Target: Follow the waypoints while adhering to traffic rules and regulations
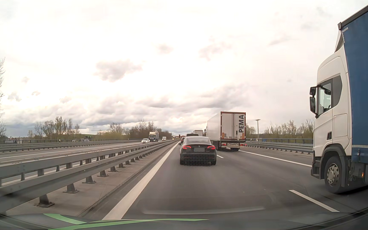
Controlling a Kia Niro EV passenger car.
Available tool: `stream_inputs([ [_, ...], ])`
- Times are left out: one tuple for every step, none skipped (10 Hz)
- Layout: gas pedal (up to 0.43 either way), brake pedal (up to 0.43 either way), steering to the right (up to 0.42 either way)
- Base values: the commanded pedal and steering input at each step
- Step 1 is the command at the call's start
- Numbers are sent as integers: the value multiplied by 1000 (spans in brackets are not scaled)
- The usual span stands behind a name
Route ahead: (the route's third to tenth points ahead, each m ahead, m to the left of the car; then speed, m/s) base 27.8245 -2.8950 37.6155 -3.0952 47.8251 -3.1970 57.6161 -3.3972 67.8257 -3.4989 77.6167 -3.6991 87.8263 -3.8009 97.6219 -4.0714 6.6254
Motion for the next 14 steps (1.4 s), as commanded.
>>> stream_inputs([
  [98,0,-2],
  [98,0,-2],
  [98,0,-1],
  [98,0,-1],
  [98,0,-1],
  [98,0,-1],
  [98,0,-2],
  [98,0,-2],
  [98,0,-1],
  [98,0,-2],
  [98,0,-1],
  [98,0,-1],
  [98,0,-1],
  [98,0,-1],
])
